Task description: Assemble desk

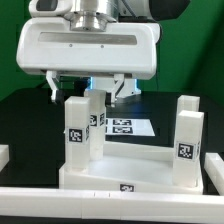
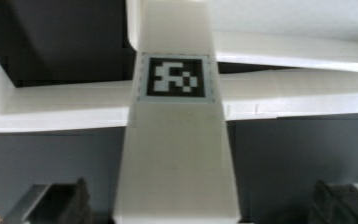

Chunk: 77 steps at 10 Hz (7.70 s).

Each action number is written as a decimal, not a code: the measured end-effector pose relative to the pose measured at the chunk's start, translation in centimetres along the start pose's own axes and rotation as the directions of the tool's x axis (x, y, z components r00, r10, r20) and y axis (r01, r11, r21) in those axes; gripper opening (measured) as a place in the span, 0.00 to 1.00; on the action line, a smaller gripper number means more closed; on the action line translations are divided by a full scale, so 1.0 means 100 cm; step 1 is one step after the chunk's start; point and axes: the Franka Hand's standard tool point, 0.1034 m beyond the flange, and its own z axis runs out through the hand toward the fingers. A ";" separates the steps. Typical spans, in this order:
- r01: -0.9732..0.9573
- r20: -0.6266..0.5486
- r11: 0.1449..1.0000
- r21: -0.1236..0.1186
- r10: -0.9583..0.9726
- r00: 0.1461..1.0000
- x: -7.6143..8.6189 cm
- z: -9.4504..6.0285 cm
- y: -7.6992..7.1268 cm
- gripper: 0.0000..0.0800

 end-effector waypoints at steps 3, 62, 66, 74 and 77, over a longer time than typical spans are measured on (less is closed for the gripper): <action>-0.014 0.014 1.000 0.007 0.013 1.000 0.007 -0.009 0.008 0.81; -0.255 0.426 0.966 0.050 0.210 0.880 -0.001 0.019 -0.020 0.81; 0.043 0.405 0.989 0.141 -0.098 0.909 -0.003 0.020 -0.017 0.81; 0.114 0.389 0.980 0.160 -0.169 0.906 -0.002 0.021 -0.017 0.36; -0.145 0.416 0.988 0.047 0.113 0.902 -0.002 0.022 -0.017 0.36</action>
Offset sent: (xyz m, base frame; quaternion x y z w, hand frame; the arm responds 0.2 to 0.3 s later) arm -0.0051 -0.0088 0.0257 0.0047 -0.0296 -0.0064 0.9995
